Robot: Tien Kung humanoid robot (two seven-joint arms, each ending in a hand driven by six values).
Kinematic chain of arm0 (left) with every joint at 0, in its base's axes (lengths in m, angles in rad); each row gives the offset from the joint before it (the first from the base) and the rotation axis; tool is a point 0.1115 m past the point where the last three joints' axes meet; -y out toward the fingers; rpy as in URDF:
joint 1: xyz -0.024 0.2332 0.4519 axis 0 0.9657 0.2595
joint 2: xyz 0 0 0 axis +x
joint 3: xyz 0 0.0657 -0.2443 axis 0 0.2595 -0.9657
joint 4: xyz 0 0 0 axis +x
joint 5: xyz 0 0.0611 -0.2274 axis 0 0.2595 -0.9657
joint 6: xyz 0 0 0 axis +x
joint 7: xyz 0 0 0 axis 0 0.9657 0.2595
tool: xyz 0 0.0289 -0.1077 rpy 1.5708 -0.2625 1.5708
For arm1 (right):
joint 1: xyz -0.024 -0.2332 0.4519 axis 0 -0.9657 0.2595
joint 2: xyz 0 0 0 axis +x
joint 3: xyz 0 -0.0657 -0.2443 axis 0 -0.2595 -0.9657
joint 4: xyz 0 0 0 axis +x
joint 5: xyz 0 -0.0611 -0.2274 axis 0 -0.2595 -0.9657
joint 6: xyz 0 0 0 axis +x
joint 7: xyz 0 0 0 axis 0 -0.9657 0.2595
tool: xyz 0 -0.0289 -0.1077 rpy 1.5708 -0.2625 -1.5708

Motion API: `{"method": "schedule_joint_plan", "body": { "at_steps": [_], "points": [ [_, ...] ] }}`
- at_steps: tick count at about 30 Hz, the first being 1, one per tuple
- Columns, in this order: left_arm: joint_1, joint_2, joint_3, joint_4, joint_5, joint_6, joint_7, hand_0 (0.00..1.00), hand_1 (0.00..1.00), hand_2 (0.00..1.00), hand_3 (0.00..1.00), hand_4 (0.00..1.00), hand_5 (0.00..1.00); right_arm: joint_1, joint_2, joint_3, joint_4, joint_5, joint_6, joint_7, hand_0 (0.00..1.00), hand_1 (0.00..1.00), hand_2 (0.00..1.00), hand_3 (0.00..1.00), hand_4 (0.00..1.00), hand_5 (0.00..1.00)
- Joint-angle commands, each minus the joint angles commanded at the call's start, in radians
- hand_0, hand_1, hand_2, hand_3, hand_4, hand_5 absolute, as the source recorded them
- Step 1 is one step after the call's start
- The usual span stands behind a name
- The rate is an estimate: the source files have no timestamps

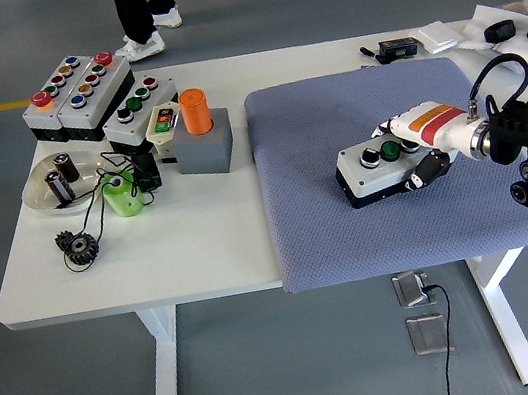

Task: Pick up the button,place it on the desk,press the button,press the button

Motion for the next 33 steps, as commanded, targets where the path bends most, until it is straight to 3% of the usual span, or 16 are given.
{"method": "schedule_joint_plan", "body": {
  "at_steps": [2, 3, 8, 9, 33],
  "points": [
    [0.0, 0.0, -0.002, 0.0, 0.001, 0.0, 0.0, 0.655, 0.701, 0.723, 0.493, 0.318, 0.951, -0.001, -0.002, 0.001, 0.003, 0.0, 0.013, -0.007, 0.758, 0.722, 0.869, 0.89, 0.786, 0.25],
    [0.001, 0.0, -0.002, 0.0, 0.001, 0.0, 0.0, 0.655, 0.701, 0.723, 0.493, 0.317, 0.95, -0.002, -0.003, 0.002, 0.004, 0.001, 0.016, -0.009, 0.809, 0.77, 0.912, 0.954, 0.808, 0.266],
    [0.001, -0.001, -0.006, 0.0, 0.006, 0.0, 0.001, 0.655, 0.701, 0.723, 0.493, 0.317, 0.95, -0.007, -0.015, 0.015, 0.018, 0.012, 0.035, -0.015, 0.809, 0.77, 0.912, 0.954, 0.808, 0.266],
    [0.001, -0.001, -0.006, 0.0, 0.006, 0.0, 0.001, 0.655, 0.7, 0.723, 0.493, 0.316, 0.948, -0.007, -0.016, 0.017, 0.021, 0.013, 0.037, -0.015, 0.874, 0.82, 0.966, 0.998, 0.851, 0.287],
    [0.0, 0.001, -0.01, 0.0, 0.009, 0.0, 0.0, 0.655, 0.7, 0.724, 0.493, 0.317, 0.951, -0.016, -0.062, 0.101, 0.206, 0.039, 0.055, -0.035, 0.923, 0.856, 0.98, 0.998, 0.885, 0.303]
  ]
}}
